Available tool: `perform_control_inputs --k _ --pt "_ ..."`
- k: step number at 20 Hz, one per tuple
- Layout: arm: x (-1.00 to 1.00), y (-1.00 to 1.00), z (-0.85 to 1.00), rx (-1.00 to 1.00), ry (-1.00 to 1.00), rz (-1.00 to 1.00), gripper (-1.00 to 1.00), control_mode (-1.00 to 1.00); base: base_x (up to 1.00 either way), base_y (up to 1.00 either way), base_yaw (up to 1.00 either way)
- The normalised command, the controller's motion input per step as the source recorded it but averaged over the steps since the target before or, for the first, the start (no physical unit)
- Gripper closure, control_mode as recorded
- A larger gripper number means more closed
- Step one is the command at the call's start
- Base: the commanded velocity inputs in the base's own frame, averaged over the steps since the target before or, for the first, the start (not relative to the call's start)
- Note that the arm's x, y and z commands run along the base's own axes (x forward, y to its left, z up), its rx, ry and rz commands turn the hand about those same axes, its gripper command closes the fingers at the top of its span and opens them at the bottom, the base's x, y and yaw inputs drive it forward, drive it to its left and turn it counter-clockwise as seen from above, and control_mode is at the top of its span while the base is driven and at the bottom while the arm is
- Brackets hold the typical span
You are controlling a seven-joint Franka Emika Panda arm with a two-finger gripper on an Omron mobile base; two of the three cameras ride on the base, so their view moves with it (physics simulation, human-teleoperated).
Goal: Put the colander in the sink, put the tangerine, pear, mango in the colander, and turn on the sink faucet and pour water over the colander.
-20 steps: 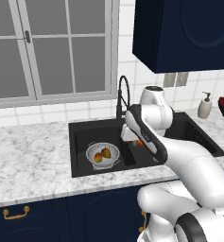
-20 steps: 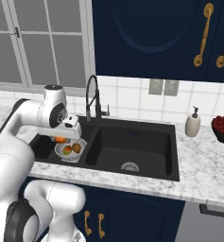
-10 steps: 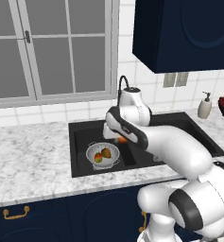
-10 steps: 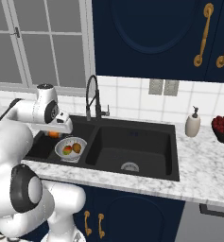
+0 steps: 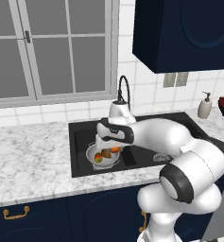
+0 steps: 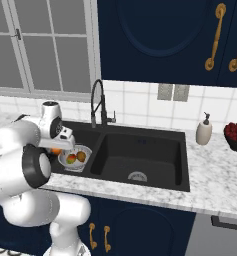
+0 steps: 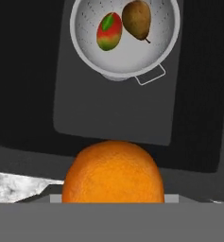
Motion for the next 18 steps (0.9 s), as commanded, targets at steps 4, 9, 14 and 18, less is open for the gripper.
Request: perform_control_inputs --k 4,9,14,18 --pt "0.31 0.04 -0.43 0.0 0.02 0.05 1.0 -1.0 0.0 0.0 0.0" --pt "0.3 0.03 -0.23 0.0 0.06 0.04 1.0 -1.0 0.0 0.0 0.0" --pt "0.37 0.0 -0.25 0.0 0.03 0.03 1.0 -1.0 0.0 0.0 0.0" --pt "0.52 0.06 -0.33 0.0 0.0 0.01 1.0 -1.0 0.0 0.0 0.0"
